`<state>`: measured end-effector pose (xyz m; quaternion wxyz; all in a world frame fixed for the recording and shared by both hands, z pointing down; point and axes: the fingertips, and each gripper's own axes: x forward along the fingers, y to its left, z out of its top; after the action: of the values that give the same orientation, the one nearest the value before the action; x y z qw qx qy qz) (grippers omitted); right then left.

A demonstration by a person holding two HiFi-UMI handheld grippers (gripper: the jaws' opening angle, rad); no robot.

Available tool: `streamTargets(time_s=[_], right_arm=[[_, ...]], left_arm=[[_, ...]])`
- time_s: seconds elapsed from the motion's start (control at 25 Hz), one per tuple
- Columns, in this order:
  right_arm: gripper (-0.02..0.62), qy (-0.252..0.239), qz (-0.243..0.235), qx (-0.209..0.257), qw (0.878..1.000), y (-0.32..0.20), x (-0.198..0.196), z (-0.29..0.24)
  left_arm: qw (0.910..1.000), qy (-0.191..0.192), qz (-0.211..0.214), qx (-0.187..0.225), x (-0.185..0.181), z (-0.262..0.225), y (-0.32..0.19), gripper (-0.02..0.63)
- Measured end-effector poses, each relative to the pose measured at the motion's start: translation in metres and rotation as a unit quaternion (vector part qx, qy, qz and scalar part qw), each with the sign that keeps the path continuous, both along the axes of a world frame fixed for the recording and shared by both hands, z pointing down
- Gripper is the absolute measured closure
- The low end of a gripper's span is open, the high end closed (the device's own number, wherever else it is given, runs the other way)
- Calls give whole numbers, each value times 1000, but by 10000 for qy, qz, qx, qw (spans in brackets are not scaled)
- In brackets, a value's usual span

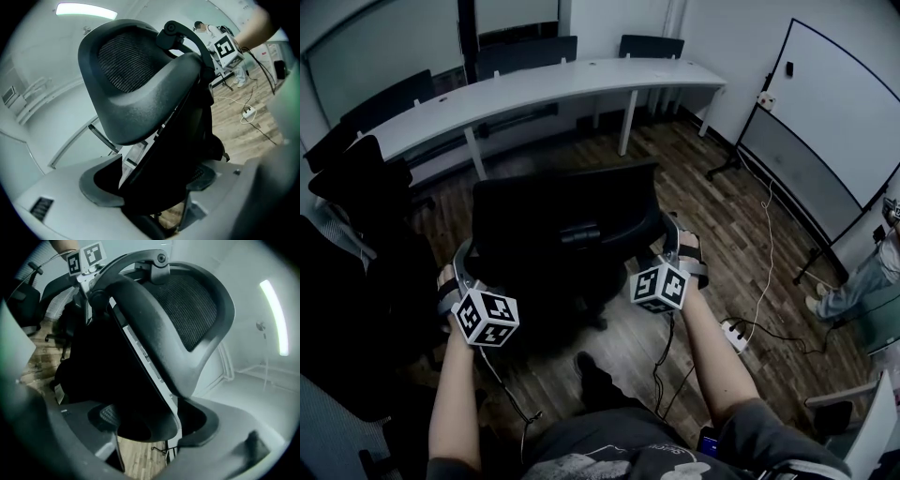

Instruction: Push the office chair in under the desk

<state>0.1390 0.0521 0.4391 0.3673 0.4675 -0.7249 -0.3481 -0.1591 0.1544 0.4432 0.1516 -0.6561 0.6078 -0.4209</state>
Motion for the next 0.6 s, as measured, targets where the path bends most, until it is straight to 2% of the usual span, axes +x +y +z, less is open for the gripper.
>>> streamTargets(time_s=[0.12, 0.32, 0.6], right_arm=[[261, 53, -4, 65, 10000, -8, 0, 4], [278, 42, -34, -104, 9999, -17, -7, 2], [287, 41, -146, -113, 9998, -24, -10, 3]], left_arm=[[9998, -198, 62, -37, 4, 3, -2, 245], [9985, -469, 144, -249, -2, 1, -8, 277], [9977, -604, 207, -225, -7, 1, -19, 293]])
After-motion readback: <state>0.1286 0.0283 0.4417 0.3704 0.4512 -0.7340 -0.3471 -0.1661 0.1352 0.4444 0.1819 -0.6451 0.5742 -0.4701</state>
